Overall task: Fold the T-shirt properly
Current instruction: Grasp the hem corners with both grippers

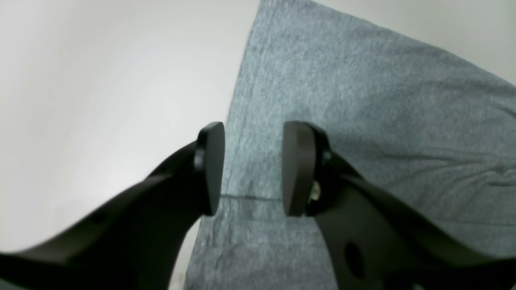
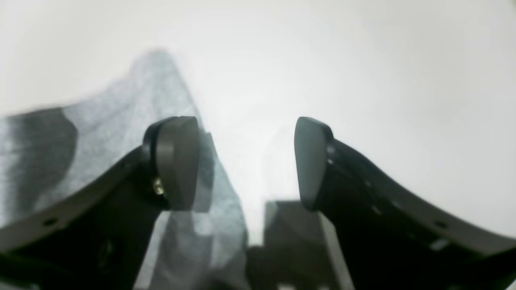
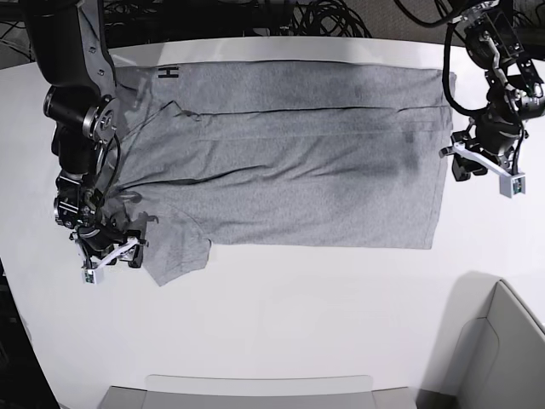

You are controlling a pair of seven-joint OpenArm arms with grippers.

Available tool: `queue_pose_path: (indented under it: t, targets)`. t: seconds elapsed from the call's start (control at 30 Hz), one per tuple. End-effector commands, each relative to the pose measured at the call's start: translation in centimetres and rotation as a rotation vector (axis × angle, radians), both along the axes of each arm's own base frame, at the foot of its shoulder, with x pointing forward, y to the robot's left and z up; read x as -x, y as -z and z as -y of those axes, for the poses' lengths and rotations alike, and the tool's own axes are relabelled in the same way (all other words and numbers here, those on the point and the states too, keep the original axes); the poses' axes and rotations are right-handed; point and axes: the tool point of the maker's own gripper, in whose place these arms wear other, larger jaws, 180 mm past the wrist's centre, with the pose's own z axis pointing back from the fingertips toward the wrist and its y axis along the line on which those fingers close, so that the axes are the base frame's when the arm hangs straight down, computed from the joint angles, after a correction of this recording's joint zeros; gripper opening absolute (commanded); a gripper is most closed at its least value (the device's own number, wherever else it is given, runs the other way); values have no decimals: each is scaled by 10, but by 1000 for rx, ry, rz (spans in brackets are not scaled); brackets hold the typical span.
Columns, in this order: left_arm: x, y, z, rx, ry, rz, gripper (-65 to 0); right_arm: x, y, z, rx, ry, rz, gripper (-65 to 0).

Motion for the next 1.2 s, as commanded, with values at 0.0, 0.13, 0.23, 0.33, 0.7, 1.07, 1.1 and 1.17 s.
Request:
queue_pose_path:
  t: [0.0, 0.13, 0.23, 0.33, 0.7, 1.07, 1.1, 1.17]
  targets:
    - [-6, -12, -4, -24, 5, 42, -405, -17, -26, 13, 22, 11, 38, -281]
    - [-6, -13, -4, -24, 4, 45, -405, -15, -14, 4, 5, -15, -31, -281]
    - [-7, -13, -4, -24, 4, 46, -405, -9, -2, -11, 33, -72, -76, -281]
    - [-15, -20, -4, -25, 3, 75, -405, -9, 4, -30, 49, -124, -92, -281]
    - [-108, -22, -28, -17, 188, 95, -362, 5, 10, -60, -43, -249, -160, -281]
    - [-157, 58, -7, 46, 399, -13, -361, 11, 16, -55, -36, -245, -175, -281]
    - [-160, 61, -4, 52, 405, -13, -361, 11, 16, -56, -35, -246, -175, -281]
    - [-165, 68, -2, 66, 396, -12, -361, 11, 16, -55, -35, -245, -175, -281]
